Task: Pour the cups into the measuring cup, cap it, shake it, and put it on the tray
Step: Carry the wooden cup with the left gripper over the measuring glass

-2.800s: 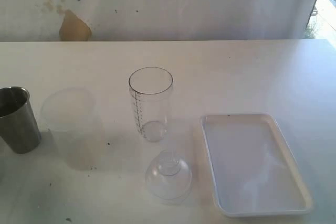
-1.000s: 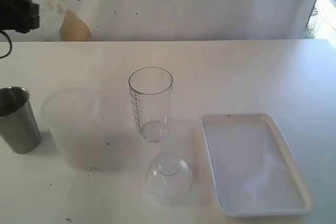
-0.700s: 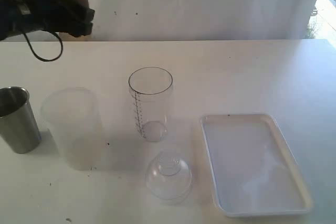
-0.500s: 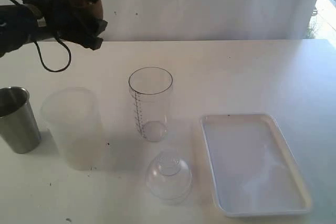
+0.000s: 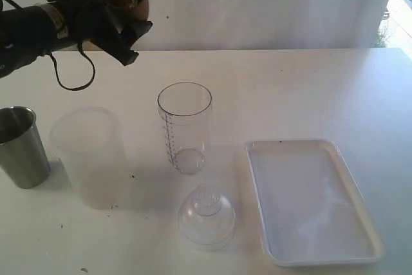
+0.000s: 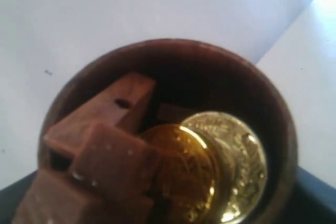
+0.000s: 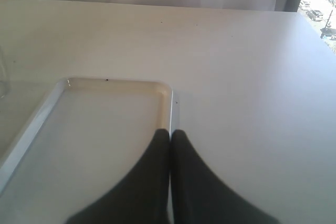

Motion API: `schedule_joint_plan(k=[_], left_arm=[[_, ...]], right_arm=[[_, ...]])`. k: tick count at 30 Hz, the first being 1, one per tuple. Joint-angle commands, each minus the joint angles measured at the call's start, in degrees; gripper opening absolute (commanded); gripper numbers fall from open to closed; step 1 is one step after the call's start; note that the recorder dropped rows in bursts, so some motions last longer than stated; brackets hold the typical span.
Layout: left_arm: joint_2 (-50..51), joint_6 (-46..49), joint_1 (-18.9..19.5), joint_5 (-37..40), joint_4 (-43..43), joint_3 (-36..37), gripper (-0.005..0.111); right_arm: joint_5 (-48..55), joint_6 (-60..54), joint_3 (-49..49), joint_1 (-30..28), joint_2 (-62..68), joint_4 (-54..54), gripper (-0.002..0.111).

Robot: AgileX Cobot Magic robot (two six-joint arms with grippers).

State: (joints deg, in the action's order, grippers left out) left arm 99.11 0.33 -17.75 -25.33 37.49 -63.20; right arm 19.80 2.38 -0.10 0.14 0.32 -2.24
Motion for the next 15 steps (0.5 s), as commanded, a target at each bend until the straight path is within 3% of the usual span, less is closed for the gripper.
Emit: schedule_joint_plan(k=[1,6,15], left_arm=[[-0.39,-0.33,-0.65,-1.87,7.82,-0.29,0.000],[-0.39,-2.54,-0.65,-3.02,17.56,-0.29,0.000],[-0.39,-5.51,-0.65,-10.12,22.81,-0.29,0.000]], right_arm=[[-0.16,0.00,0.10,-0.14,-0.32,-0.30,0.000],[-0.16,0.00,0.10,-0.14,-0.32,-0.30,0.000],[-0.16,0.00,0.10,-0.14,-0.32,-0.30,0.000]])
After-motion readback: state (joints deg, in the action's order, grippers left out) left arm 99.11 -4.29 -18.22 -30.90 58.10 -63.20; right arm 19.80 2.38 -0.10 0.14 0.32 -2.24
